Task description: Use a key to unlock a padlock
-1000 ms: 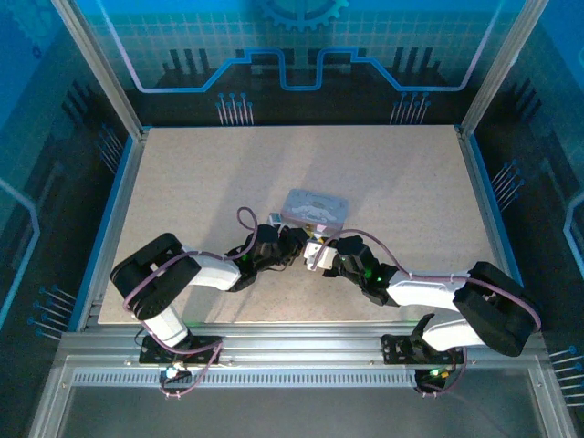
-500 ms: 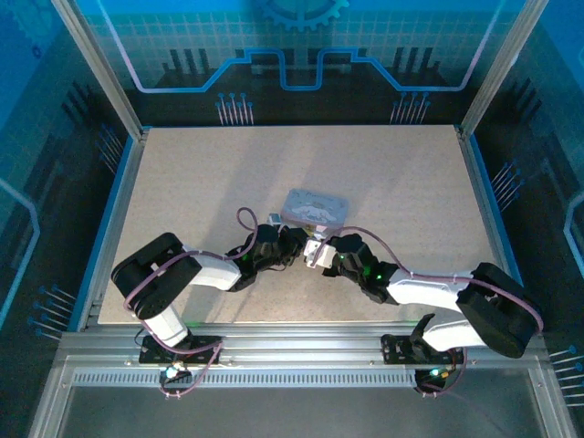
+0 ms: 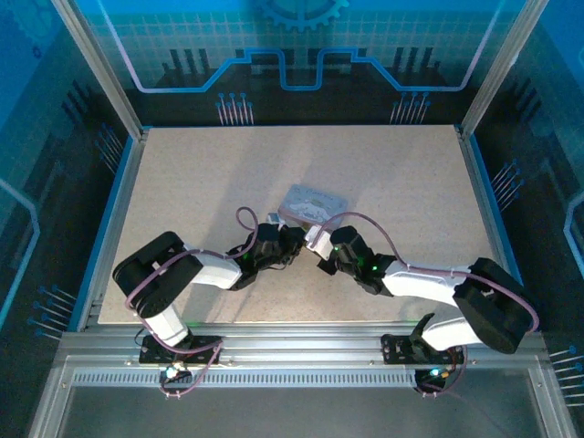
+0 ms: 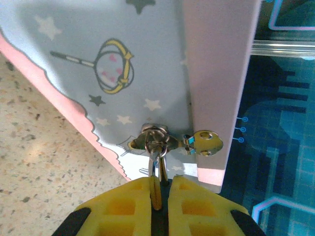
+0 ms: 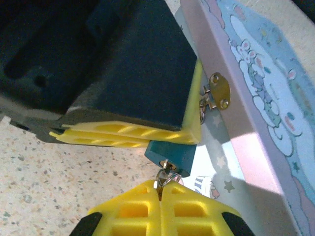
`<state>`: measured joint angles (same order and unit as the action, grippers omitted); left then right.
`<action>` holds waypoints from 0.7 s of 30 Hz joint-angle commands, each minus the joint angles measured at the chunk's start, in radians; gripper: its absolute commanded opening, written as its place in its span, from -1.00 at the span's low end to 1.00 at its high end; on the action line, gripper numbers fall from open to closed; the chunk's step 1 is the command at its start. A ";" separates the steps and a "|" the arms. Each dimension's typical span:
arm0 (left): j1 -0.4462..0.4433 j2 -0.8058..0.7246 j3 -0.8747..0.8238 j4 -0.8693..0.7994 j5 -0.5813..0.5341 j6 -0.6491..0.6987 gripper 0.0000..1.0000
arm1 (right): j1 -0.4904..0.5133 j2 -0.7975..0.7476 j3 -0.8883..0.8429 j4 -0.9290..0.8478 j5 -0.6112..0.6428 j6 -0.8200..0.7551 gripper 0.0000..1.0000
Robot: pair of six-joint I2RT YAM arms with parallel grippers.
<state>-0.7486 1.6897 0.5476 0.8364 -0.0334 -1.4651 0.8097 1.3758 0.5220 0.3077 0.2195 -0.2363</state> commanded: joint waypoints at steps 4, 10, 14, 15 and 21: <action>-0.015 0.024 0.012 0.070 0.050 0.010 -1.00 | -0.027 0.057 0.045 0.101 -0.125 0.149 -1.00; -0.016 0.044 0.011 0.072 0.048 0.010 -1.00 | -0.037 0.085 0.032 0.129 -0.159 0.221 -1.00; -0.015 0.054 0.016 0.069 0.046 0.016 -1.00 | -0.040 0.096 0.025 0.142 -0.157 0.225 -1.00; -0.018 0.055 0.016 0.069 0.046 0.017 -1.00 | -0.041 0.098 0.021 0.146 -0.157 0.226 -1.00; -0.026 0.073 0.012 0.072 0.037 0.018 -1.00 | -0.046 0.108 0.009 0.165 -0.157 0.236 -1.00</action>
<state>-0.7467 1.7515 0.5472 0.8406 -0.0547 -1.4651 0.7689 1.4746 0.5232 0.3668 0.1104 -0.0265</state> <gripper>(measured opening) 0.111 0.050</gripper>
